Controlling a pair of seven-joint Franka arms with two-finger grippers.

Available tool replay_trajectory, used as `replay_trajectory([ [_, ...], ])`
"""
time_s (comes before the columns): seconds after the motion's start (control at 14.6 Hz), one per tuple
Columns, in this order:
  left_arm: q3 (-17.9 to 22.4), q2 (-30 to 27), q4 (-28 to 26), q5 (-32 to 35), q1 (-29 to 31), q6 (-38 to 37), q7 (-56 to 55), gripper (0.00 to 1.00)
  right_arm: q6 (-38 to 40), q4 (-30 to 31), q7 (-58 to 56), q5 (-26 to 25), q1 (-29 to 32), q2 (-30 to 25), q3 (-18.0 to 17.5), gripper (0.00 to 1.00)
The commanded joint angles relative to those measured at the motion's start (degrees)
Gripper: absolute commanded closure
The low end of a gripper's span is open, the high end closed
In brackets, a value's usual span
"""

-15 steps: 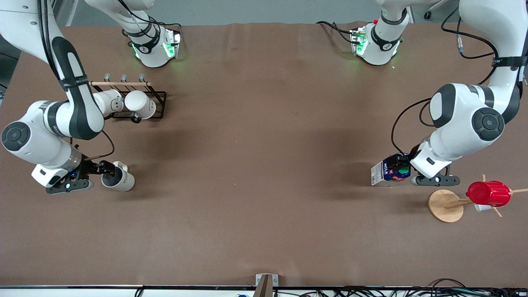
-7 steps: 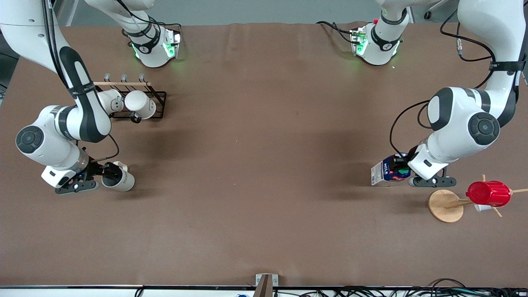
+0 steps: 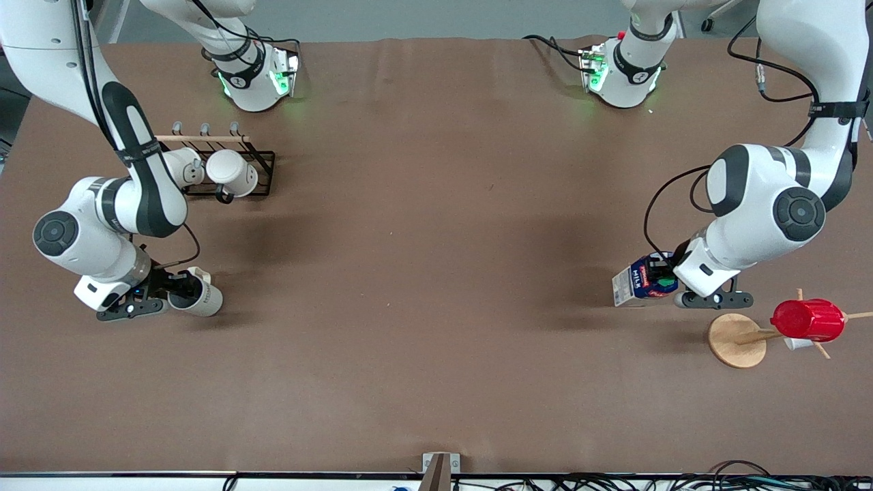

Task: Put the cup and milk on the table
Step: 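Grasp the white mug with the right gripper while the left gripper grasps the carton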

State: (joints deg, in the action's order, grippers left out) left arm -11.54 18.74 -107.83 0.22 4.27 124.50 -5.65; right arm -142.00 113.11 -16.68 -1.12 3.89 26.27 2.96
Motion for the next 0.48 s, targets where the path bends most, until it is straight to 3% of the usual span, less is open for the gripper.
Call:
replay_trajectory([
  [0.0, -0.06, -0.63, 0.78, -0.22, 0.04, -2.76, -0.59, 0.60, -0.12, 0.36, 1.72, -0.64, 0.51, -0.25, -0.50, 0.93],
  [0.07, -0.06, -0.90, 0.87, -0.22, 0.04, -3.12, -0.59, 0.61, -0.03, 0.27, 2.78, -0.63, 0.51, -0.25, -0.50, 1.00],
  [0.21, -0.15, -1.42, 0.87, -0.31, 0.03, -3.30, -0.68, 0.62, 1.19, -0.51, 3.14, -0.63, 0.16, -0.77, -0.50, 1.00],
  [0.41, -0.94, -1.78, 2.97, -0.31, -0.05, -6.44, -1.64, 0.64, 12.32, -5.86, 3.32, -0.46, -1.59, -3.06, -0.59, 1.00],
])
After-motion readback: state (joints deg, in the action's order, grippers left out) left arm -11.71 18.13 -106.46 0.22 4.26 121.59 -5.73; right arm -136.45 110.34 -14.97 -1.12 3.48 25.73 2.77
